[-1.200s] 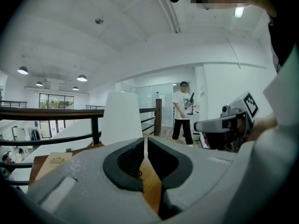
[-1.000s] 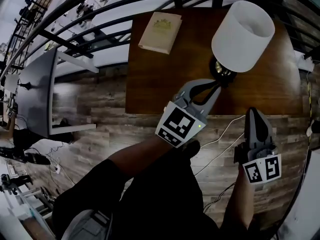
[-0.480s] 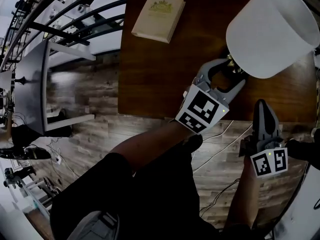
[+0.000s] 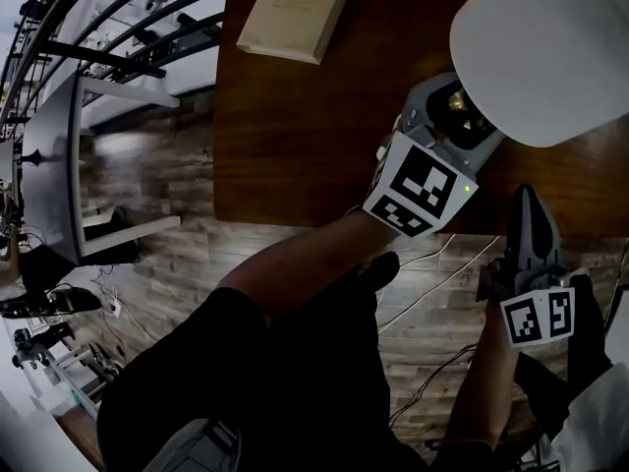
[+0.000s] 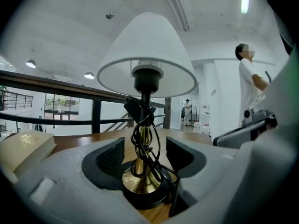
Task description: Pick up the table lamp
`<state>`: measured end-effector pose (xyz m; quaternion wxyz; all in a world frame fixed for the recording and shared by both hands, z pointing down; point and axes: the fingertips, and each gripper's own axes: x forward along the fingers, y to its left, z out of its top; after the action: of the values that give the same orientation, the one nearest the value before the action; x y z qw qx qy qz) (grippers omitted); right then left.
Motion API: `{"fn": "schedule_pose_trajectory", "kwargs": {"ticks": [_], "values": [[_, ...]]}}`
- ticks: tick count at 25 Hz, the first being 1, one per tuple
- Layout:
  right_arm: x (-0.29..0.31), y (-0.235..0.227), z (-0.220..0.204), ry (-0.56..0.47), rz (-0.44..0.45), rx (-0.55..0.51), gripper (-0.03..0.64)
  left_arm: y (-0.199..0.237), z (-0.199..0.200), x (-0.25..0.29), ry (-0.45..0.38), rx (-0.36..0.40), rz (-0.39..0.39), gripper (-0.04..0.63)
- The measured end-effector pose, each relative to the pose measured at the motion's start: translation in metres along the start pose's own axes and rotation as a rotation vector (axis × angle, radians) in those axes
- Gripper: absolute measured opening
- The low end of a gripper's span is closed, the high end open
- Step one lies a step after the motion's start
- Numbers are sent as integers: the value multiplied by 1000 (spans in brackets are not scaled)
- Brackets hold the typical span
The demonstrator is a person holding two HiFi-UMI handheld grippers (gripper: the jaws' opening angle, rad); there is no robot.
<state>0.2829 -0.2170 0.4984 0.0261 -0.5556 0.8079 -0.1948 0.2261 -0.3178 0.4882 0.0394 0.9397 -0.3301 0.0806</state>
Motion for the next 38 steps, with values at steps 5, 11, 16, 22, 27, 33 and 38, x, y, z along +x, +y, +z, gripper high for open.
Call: {"fn": "schedule_pose_trajectory", "kwargs": {"ticks": [5,11,16,22,27,33,38], "values": [[5,1,-5,-8,7,-11,12,5,1,8,-53,8,18,265],[19,-2,-3,-9,24,-57,12,1,9,17,-139,36,20,265],[28,-8,5,-18,18,-78,12,2,4,28,-120,58,30,264],[22,-5,-4,-9,18,-62,12,0,11,41,-132,90,32,264],[18,-13,-6,-1,3,-52,12,2,14,51,-151,92,41,262],[16,-18,-8,-4,0,-42,12,2,12,59,-126,66,34,259],[16,-19,-6,-8,8,-46,12,1,13,61,-113,61,27,238]]}}
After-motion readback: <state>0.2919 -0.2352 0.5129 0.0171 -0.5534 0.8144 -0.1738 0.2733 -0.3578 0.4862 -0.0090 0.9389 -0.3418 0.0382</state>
